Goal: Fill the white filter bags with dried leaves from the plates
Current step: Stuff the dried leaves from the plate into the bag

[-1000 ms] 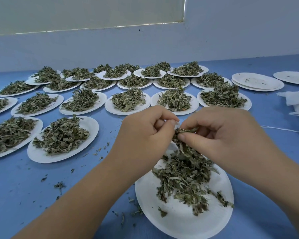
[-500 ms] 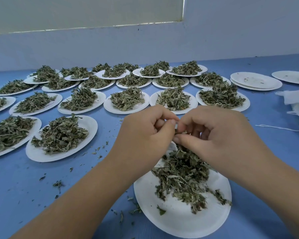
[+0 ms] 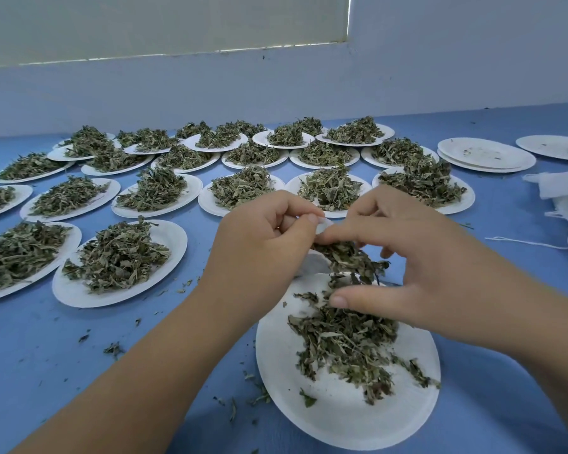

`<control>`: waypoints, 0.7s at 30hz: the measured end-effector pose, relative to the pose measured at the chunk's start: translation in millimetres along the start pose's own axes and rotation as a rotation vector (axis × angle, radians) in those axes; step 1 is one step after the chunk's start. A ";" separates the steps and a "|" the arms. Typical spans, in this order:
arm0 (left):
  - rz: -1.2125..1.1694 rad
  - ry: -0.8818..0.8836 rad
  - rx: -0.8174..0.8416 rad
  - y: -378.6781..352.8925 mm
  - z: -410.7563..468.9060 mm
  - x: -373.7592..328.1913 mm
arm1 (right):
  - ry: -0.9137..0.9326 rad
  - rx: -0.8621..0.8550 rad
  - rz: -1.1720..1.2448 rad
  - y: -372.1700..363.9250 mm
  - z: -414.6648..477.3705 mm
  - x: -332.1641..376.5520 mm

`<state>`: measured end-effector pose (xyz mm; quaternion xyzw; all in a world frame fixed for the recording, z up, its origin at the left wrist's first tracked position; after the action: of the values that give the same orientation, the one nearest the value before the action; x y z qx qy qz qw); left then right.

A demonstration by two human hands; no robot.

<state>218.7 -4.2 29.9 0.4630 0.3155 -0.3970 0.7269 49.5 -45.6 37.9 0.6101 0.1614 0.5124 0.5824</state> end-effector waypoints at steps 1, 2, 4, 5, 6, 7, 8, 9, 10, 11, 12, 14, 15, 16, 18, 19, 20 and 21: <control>0.005 0.000 0.000 0.0 0.1 0.2 | 0.003 0.005 -0.001 -1.2 0.4 0.2; 0.011 -0.001 0.001 0.1 0.1 -0.1 | 0.008 0.003 0.006 -2.1 0.9 0.6; 0.015 -0.005 0.003 0.3 -0.2 -1.0 | 0.018 -0.020 0.050 -2.5 1.5 1.2; 0.011 -0.007 0.002 0.5 -0.3 -1.2 | 0.026 -0.038 0.079 -2.0 1.5 1.1; 0.005 -0.008 0.002 0.5 -0.5 -1.2 | 0.032 -0.059 0.103 -1.5 1.4 0.9; 0.003 -0.009 0.003 0.5 -0.7 -1.0 | 0.037 -0.083 0.115 -0.8 1.3 0.6; 0.009 -0.013 0.005 0.4 -0.9 -1.0 | 0.038 -0.109 0.116 -0.1 1.2 0.3; 0.023 -0.020 0.008 0.1 -1.3 -1.0 | 0.033 -0.138 0.114 0.4 1.1 0.0; 0.042 -0.029 0.013 -0.5 -1.7 -1.4 | 0.022 -0.168 0.116 0.9 1.2 0.1; 0.060 -0.038 0.019 -1.4 -2.1 -1.9 | 0.010 -0.198 0.119 0.9 1.1 0.5; 0.070 -0.046 0.026 -2.4 -2.6 -2.5 | 0.000 -0.226 0.120 0.5 1.0 1.3; 0.065 -0.057 0.035 -4.7 -3.5 -3.0 | -0.013 -0.271 0.120 -1.9 1.0 4.0; 0.062 -0.060 0.039 -5.6 -3.9 -3.0 | -0.017 -0.289 0.121 -3.8 1.2 5.3; 0.061 -0.064 0.043 -6.4 -4.4 -3.1 | -0.021 -0.304 0.118 -5.6 1.5 6.6; 0.061 -0.071 0.053 -7.9 -5.3 -3.4 | -0.037 -0.329 0.105 -8.2 2.1 8.3; 0.063 -0.076 0.056 -8.6 -5.7 -3.5 | -0.049 -0.340 0.108 -8.5 2.2 8.8; 0.069 -0.080 0.056 -9.1 -6.0 -3.6 | -0.061 -0.348 0.122 -8.1 2.1 9.2; 0.080 -0.086 0.054 -9.6 -6.1 -3.7 | -0.072 -0.351 0.147 -7.3 1.9 9.3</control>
<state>208.0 0.0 26.7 0.4772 0.2546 -0.3953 0.7424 57.9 -37.4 35.9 0.5273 0.0037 0.5518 0.6461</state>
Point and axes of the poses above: each hand's wrist, its own z-axis towards the middle knuckle, its own y-axis out of the back of the hand, x = y × z, the point moved 2 cm from there along z, towards the middle knuckle, and after that the axes turned 9 degrees about x, right-handed, at the moved point
